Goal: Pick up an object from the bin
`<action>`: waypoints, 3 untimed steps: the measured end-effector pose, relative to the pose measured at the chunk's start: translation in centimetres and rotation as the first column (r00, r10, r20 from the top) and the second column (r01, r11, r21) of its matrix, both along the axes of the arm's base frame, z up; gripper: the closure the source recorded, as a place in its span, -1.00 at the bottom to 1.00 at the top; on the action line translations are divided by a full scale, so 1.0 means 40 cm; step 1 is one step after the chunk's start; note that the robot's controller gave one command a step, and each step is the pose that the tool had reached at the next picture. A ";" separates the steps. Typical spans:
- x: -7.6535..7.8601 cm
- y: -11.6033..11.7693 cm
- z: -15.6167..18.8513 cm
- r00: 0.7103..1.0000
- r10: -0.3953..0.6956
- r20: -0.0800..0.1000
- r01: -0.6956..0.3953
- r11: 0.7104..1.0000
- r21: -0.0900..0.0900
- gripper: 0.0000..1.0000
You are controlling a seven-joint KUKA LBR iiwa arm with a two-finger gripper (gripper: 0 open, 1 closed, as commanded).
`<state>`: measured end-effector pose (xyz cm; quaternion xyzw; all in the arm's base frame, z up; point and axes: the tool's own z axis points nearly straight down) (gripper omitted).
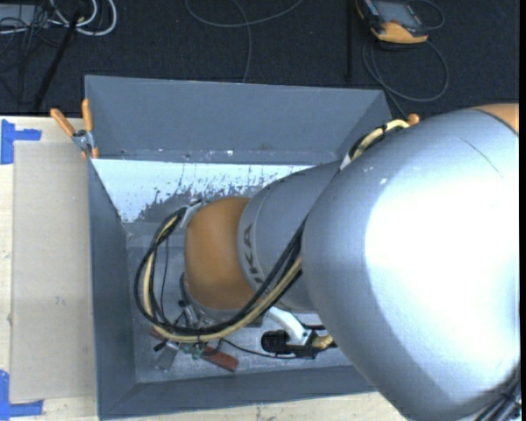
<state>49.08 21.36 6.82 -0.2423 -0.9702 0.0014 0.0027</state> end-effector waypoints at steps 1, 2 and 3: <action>-0.001 -0.001 -0.002 1.000 -0.002 0.001 0.002 1.000 0.000 -1.00; -0.001 -0.001 -0.002 1.000 -0.003 0.002 0.003 1.000 0.001 1.00; 0.001 -0.002 0.127 1.000 -0.002 0.009 0.002 1.000 0.003 1.00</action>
Offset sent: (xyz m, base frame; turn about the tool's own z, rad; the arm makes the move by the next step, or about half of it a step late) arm 0.0000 0.0000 0.0000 0.0000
